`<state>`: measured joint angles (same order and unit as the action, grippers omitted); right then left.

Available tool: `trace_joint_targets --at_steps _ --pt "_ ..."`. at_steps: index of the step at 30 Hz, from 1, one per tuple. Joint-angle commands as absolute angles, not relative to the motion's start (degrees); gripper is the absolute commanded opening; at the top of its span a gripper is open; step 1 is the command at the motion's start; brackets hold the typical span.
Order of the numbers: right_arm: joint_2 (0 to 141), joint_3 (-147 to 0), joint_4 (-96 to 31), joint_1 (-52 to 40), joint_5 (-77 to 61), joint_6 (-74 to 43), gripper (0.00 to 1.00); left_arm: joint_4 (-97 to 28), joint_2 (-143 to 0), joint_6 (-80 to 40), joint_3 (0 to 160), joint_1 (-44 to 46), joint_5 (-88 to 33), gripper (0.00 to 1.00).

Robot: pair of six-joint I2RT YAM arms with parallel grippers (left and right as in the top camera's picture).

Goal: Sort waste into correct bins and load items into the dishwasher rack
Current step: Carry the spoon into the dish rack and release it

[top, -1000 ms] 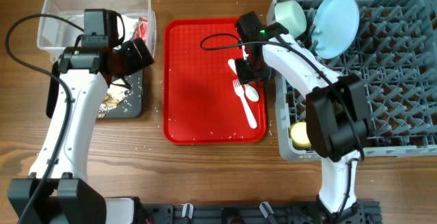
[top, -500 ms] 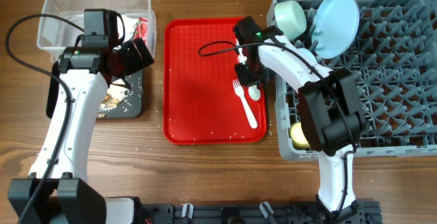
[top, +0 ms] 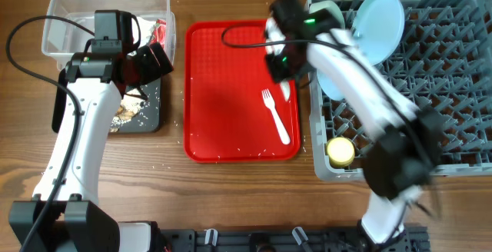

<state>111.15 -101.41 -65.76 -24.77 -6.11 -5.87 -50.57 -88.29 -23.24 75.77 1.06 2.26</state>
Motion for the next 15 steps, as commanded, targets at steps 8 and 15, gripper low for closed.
trace_joint_targets --at_steps 8,15 --pt "83.15 -99.02 -84.05 -5.34 18.55 -35.11 0.05 -50.43 -88.62 -23.4 76.62 0.73 2.22 1.0" --pt "83.74 -74.41 -70.87 1.72 13.17 -37.6 0.04 -50.43 -88.62 -23.4 76.62 0.73 2.22 1.0"
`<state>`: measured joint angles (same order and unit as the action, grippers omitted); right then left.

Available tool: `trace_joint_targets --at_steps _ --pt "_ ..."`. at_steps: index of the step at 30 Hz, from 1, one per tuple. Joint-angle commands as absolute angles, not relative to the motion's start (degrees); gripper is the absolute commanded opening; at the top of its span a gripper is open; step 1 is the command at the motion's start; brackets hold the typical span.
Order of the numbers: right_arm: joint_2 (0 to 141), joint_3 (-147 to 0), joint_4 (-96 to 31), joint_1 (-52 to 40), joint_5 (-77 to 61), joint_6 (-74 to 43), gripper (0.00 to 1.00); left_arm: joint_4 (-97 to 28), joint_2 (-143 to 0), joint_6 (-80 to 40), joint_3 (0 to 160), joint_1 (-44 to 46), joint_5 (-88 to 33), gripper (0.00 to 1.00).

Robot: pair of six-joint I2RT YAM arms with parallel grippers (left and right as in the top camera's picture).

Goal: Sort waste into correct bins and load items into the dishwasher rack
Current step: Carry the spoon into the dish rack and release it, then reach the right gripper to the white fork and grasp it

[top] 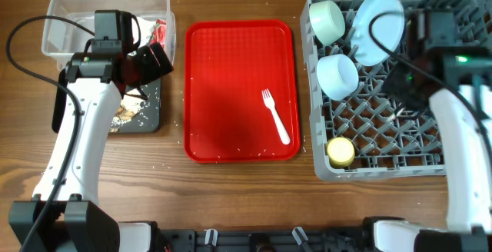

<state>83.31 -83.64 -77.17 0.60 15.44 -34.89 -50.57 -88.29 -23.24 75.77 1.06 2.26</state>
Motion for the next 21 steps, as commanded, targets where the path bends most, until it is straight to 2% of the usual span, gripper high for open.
trace_joint_targets --at_steps 1,2,4,5,9,13,17,20,21 --pt "83.9 -72.05 -68.47 1.87 11.79 -37.63 0.05 -50.43 -88.62 -23.4 76.62 0.73 2.22 1.0" --pt "84.05 -69.58 -65.8 1.85 10.35 -37.63 0.06 -50.43 -88.62 -23.4 76.62 0.73 2.22 1.0" --pt "84.05 -66.78 -61.73 1.85 7.64 -37.45 0.19 -50.43 -88.62 -23.4 76.62 0.73 2.22 1.0" --pt "84.07 -66.61 -60.75 1.85 6.94 -37.39 0.22 -50.43 -88.62 -23.4 76.62 0.73 2.22 1.0" --pt "84.09 -67.24 -55.72 1.85 0.73 -30.89 0.45 -50.43 -88.62 -23.4 76.62 0.73 2.22 1.0" --pt "83.83 -73.25 -57.43 1.74 -4.47 -24.23 0.5 -50.43 -88.62 -23.4 76.62 0.73 2.22 1.0" --pt "81.91 -80.79 -59.9 -2.07 -6.96 -20.67 0.51 -50.43 -88.62 -23.4 76.62 0.73 2.22 1.0" --pt "81.47 -83.31 -57.34 -12.99 -7.42 -20.64 0.54 -50.43 -88.62 -23.4 76.62 0.73 2.22 1.0" --pt "83.55 -83.24 -54.63 -21.06 -4.84 -21.17 0.56 -50.43 -88.62 -23.4 76.62 0.73 2.22 1.0"
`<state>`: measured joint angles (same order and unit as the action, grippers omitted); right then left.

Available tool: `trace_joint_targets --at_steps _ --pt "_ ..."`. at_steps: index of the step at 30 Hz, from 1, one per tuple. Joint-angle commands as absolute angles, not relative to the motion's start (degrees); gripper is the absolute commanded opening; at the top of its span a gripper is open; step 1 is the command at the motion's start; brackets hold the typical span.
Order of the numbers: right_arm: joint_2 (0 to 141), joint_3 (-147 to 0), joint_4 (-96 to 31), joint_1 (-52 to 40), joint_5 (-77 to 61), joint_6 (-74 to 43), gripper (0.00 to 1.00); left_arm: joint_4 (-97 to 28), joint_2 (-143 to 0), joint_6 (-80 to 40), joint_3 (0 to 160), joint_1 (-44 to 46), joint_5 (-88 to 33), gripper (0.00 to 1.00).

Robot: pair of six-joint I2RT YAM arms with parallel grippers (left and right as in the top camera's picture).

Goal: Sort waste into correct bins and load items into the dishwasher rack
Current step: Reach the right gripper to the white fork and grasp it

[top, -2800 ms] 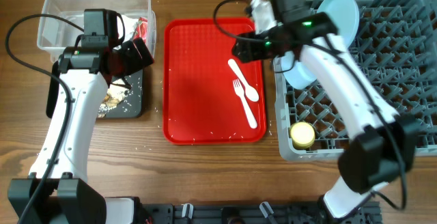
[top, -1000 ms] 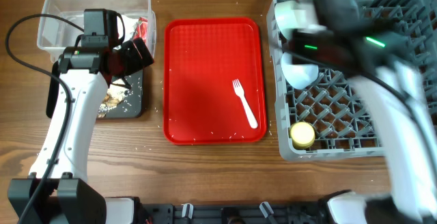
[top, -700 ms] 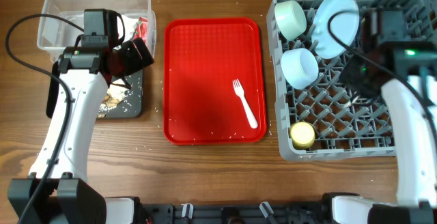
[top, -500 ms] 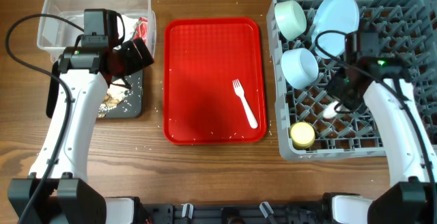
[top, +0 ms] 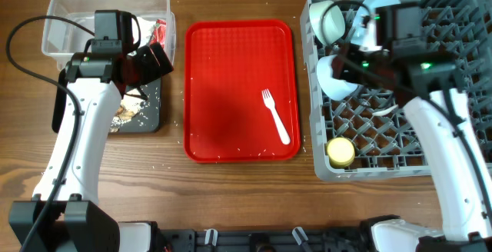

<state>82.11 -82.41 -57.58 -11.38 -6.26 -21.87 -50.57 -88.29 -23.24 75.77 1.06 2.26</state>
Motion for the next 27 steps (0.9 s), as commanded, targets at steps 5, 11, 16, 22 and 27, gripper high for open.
trace_joint_targets --at_steps 5,11,16,22,27 --pt "96.57 -83.24 -51.4 -31.22 -3.9 -20.95 0.55 -50.43 -88.62 -23.4 76.62 0.73 2.22 1.0" --pt "114.13 -83.24 -52.21 -31.66 -5.45 -20.43 0.51 -50.43 -88.62 -23.4 76.62 0.73 2.22 1.0" --pt "118.19 -83.26 -52.95 -30.02 -8.4 -19.68 0.44 -50.43 -88.62 -23.4 76.62 0.73 2.22 1.0" --pt "120.09 -83.24 -54.02 -28.91 -11.09 -17.67 0.34 -50.43 -88.62 -23.4 76.62 0.73 2.22 1.0" --pt "120.6 -83.22 -57.93 -29.19 -11.27 -13.87 0.22 -50.43 -88.62 -23.4 76.62 0.73 2.22 1.0"
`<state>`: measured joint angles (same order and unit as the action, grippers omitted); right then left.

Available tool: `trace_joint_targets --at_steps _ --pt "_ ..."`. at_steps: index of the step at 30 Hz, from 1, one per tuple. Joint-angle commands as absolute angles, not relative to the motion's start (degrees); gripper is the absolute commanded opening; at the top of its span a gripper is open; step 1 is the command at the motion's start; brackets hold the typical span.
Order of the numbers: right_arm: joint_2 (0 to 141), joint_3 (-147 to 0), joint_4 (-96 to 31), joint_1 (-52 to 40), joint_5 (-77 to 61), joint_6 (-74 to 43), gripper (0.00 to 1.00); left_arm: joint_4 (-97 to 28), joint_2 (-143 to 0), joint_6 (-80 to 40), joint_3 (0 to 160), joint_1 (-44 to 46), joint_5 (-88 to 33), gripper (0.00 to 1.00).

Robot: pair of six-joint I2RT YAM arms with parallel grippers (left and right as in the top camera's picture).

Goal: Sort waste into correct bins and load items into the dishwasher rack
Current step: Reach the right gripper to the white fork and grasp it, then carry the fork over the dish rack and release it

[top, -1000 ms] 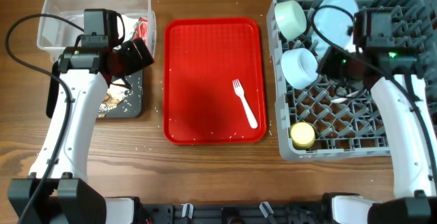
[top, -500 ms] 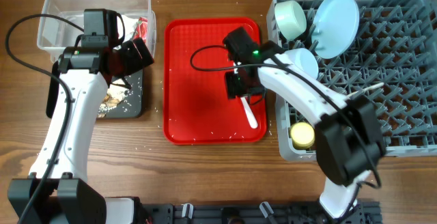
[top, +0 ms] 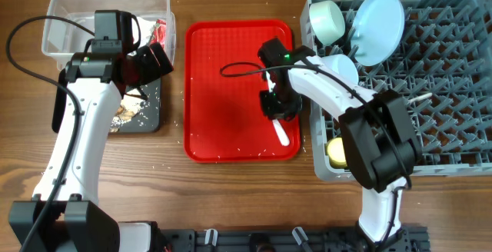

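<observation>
A white plastic fork point(top: 282, 134) lies on the red tray point(top: 223, 91). Its tines are hidden under my right gripper point(top: 278, 106), which hangs low over the fork's head; the jaws cannot be made out from above. The grey dishwasher rack point(top: 461, 152) on the right holds a pale cup point(top: 327, 20), a white bowl point(top: 344, 66), a light blue plate point(top: 380, 18), a yellow-topped item point(top: 339, 150) and a white utensil point(top: 415, 97). My left gripper point(top: 157, 58) hovers open between the clear bin point(top: 69, 10) and the dark bin point(top: 146, 117).
The clear bin at the back left holds wrappers, and the dark bin in front of it holds food scraps. Crumbs are scattered on the wooden table. The right arm's cable loops over the tray.
My right gripper has moved from above the rack's back left corner, by the cup and plate, to the tray and now sits over the fork's head. The left arm has not moved.
My right gripper was first at the tray's right edge, blurred, with something white under it. Then it was over the rack's middle, then back near the cup and plate, with a white utensil lying in the rack. Now it is over the fork. The left arm stayed still.
</observation>
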<state>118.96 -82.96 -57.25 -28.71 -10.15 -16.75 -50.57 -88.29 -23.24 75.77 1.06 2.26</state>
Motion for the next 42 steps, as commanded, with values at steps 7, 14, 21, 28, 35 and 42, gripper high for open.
trace_joint_targets --at_steps 7,14,21,28,35,42 --pt "122.43 -83.13 -58.54 -29.23 -10.94 -11.75 0.2 -50.43 -88.62 -23.4 76.62 0.73 2.22 1.0" --pt "122.1 -86.5 -61.25 -29.23 -10.39 -10.55 0.04 -50.43 -88.62 -23.4 76.62 0.73 2.22 1.0" --pt "112.84 -105.36 -72.53 -28.99 -6.44 -9.74 0.04 -50.43 -88.62 -23.4 76.62 0.73 2.22 1.0" --pt "92.77 -110.13 -85.6 -19.42 20.18 -35.29 0.05 -50.43 -88.62 -23.4 76.62 0.73 2.22 1.0" --pt "91.64 -102.52 -86.89 -3.6 24.4 -45.06 0.04 -50.43 -88.62 -23.4 76.62 0.73 2.22 1.0" --pt "91.66 -80.82 -70.41 1.63 17.72 -43.48 0.3 -50.43 -88.62 -23.4 76.62 0.73 2.22 1.0"
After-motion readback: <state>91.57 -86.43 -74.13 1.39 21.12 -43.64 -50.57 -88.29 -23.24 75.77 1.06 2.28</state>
